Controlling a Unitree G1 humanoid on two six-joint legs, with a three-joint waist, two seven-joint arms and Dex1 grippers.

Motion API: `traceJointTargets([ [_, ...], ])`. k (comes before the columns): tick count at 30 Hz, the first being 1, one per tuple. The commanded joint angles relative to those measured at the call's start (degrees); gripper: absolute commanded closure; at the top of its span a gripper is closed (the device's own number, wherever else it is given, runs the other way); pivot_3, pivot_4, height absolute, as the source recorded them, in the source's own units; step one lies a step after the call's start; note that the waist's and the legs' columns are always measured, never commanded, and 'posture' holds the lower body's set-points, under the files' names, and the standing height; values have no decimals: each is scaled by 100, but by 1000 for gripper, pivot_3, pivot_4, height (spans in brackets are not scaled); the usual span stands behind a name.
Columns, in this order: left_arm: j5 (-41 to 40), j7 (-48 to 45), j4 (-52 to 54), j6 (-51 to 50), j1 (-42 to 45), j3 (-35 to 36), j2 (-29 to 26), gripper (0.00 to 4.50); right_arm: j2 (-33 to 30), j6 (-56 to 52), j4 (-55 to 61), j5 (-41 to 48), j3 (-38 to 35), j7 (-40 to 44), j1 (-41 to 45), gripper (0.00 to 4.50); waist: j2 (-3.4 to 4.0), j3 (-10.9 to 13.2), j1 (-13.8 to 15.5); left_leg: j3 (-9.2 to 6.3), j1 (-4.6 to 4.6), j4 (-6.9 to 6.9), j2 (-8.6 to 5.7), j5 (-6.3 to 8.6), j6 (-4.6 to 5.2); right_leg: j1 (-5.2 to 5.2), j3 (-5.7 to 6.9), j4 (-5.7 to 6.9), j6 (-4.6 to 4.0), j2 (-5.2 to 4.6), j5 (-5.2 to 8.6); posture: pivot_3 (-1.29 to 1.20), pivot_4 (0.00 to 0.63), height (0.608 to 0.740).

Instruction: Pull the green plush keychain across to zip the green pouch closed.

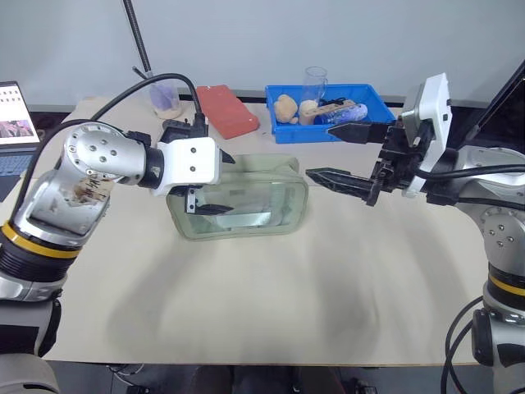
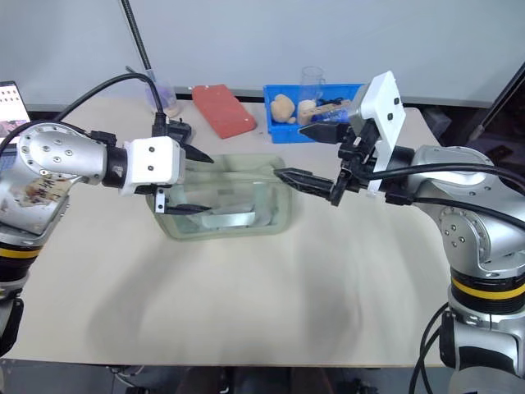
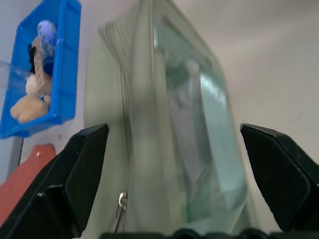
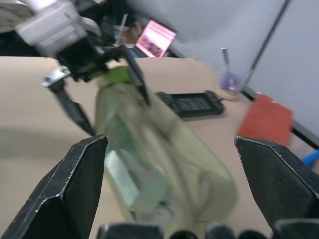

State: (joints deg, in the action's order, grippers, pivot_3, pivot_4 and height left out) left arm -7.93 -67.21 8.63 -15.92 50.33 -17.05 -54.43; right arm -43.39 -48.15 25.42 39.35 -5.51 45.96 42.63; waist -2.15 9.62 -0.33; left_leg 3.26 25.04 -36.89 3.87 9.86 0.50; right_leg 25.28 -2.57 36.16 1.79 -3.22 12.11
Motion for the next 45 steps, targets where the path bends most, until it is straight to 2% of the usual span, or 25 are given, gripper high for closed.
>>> traceJointTargets([
  [1,269,-67,-131,397,-7,63,78,1829,-59,-6,136,54,-77,-91,177,0,0,0,5,0,4,-2,-1,0,0,1,0,-2,0,-1,-1,0,150,740],
  [6,591,-102,-428,762,-94,86,139,4342,-85,25,93,40,-30,-80,192,0,0,0,7,-3,5,-2,0,0,1,3,2,1,13,2,-9,0,150,740],
  [10,657,-109,-631,1025,-23,200,229,4430,-108,68,56,20,-26,-26,178,0,0,0,4,-4,4,-2,0,0,1,2,2,5,14,2,-9,0,150,740],
  [15,278,-500,-818,1475,181,508,257,4430,-188,154,0,-3,-15,160,101,0,0,0,2,-4,5,-4,0,0,1,3,2,6,14,2,-10,0,150,740],
  [20,32,-937,-592,1844,-48,592,218,4430,-363,358,39,-145,139,500,-217,0,0,0,2,-4,8,-3,0,0,2,3,3,2,15,1,-10,0,150,740],
  [26,205,-838,-384,1801,-291,553,263,4430,-522,604,124,-411,333,726,-525,0,0,0,5,-5,8,-9,0,0,2,2,3,7,17,2,-10,0,150,740],
  [29,38,-865,-278,1526,-279,638,271,3382,-596,677,110,-473,336,807,-594,0,0,0,2,-6,8,-12,0,0,2,1,3,7,18,1,-11,0,150,740],
  [30,-64,-895,-226,1409,-258,684,273,2913,-618,683,107,-489,334,838,-606,0,0,0,2,-5,8,-13,0,0,2,1,3,8,19,1,-11,0,150,740],
  [36,-2000,-623,749,-1038,13,1297,655,39,-642,877,22,-776,562,886,-704,0,0,0,2,-11,9,-18,0,0,2,0,5,8,30,1,-7,0,150,740],
  [43,-2960,-574,1347,-2249,43,1490,518,39,-396,1088,-176,-1145,923,814,-733,0,0,0,-52,-18,0,-21,1,-1,2,-3,4,22,36,8,-3,0,150,740],
  [44,-2989,-583,1384,-2304,44,1490,477,0,-355,1101,-210,-1173,944,799,-728,562,0,0,-51,-18,-2,-22,1,-1,2,-3,4,27,35,8,-3,0,150,740],
  [45,-3013,-571,1426,-2347,32,1496,443,0,-331,1143,-218,-1222,980,818,-744,887,0,0,-49,-18,-3,-23,0,-1,2,-3,3,30,34,8,-2,0,150,740],
])
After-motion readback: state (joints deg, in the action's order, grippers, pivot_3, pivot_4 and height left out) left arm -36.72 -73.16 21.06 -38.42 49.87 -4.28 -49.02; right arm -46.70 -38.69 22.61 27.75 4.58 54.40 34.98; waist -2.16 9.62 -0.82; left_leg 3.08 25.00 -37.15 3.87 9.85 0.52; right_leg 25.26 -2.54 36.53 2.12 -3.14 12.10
